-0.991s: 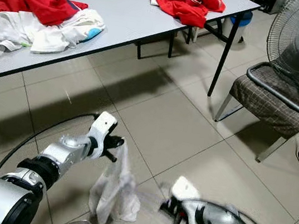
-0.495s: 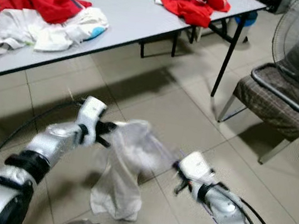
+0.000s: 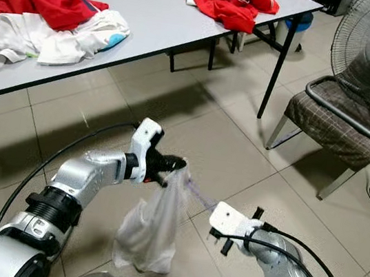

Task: Hang hanger

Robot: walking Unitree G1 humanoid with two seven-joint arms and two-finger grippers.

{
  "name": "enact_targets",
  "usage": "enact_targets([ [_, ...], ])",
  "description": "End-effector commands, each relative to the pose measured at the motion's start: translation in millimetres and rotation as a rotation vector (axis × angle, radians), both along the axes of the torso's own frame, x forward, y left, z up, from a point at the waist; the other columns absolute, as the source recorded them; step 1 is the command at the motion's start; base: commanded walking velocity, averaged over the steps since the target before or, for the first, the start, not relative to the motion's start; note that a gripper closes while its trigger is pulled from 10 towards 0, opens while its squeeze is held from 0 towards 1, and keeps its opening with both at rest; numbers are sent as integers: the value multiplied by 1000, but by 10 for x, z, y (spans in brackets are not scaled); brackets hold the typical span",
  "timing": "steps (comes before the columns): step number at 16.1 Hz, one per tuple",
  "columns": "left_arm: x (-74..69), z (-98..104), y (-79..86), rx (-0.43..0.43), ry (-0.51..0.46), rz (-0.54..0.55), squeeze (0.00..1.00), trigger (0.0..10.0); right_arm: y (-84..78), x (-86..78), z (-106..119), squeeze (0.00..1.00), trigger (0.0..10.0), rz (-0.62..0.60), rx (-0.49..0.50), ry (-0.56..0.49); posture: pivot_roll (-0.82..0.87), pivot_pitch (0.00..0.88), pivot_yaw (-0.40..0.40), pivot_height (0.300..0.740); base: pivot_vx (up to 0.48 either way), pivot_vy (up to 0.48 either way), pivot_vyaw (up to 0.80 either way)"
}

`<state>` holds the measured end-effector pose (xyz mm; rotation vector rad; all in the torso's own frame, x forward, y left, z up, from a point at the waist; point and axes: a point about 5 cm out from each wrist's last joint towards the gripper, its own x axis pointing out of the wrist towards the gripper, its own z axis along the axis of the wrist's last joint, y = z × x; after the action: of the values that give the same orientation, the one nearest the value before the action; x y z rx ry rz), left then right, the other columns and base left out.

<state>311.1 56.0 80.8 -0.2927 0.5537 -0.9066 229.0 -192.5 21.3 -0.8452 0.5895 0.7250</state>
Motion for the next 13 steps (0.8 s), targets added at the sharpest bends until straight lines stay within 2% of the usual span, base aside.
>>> enact_targets([
  [1, 117, 158, 47, 19, -66, 53, 0, 0, 14, 55, 49, 0, 10000, -212, 238, 3, -159, 0, 113, 740, 0, 0, 0],
  [2, 118, 134, 67, 64, -80, 54, 0, 0, -25, 110, 84, 0, 10000, -231, 201, -75, -156, 0, 109, 740, 0, 0, 0],
  [3, 132, -12, 197, 214, -96, 101, 0, 0, 97, 190, 312, 0, 10000, -481, 749, -32, -156, 0, 109, 740, 0, 0, 0],
  [4, 154, -58, 293, 249, -89, 168, 0, 0, 200, 79, 466, 0, 10000, -447, 1126, 90, -152, 0, 105, 740, 0, 0, 0],
  [5, 173, -60, 357, 253, -80, 222, 0, 0, 258, -74, 506, 0, 10000, -332, 1209, 183, -152, 0, 105, 740, 0, 0, 0],
  [6, 184, -59, 389, 256, -81, 245, 0, 0, 287, -174, 506, 0, 10000, -278, 1244, 247, -150, 0, 103, 740, 0, 0, 0],
  [7, 192, -46, 418, 249, -76, 262, 0, 0, 307, -304, 487, 0, 10000, -247, 1287, 329, -149, 0, 102, 740, 0, 0, 0],
  [8, 194, -41, 423, 247, -75, 262, 0, 0, 296, -333, 475, 0, 10000, -268, 1321, 351, -149, 0, 102, 740, 0, 0, 0],
  [9, 204, -42, 424, 256, -86, 252, 0, 0, 210, -438, 313, 0, 10000, -339, 1158, 426, -147, 0, 101, 740, 0, 0, 0],
  [10, 206, -43, 428, 259, -90, 244, 0, 0, 159, -469, 169, 0, 10000, -361, 934, 428, -150, 0, 107, 740, 0, 0, 0],
  [11, 209, -32, 427, 253, -88, 236, 0, 0, -90, -487, -184, 0, 10000, -398, 323, 367, -156, 0, 111, 740, 0, 0, 0],
  [12, 215, -6, 406, 242, -97, 221, 0, 0, -364, -518, -272, 0, 10000, -394, 17, 347, -153, 0, 111, 740, 0, 0, 0],
  [13, 217, 4, 396, 238, -100, 215, 0, 0, -400, -534, -267, 0, 10000, -409, 17, 374, -153, 0, 111, 740, 0, 0, 0],
])
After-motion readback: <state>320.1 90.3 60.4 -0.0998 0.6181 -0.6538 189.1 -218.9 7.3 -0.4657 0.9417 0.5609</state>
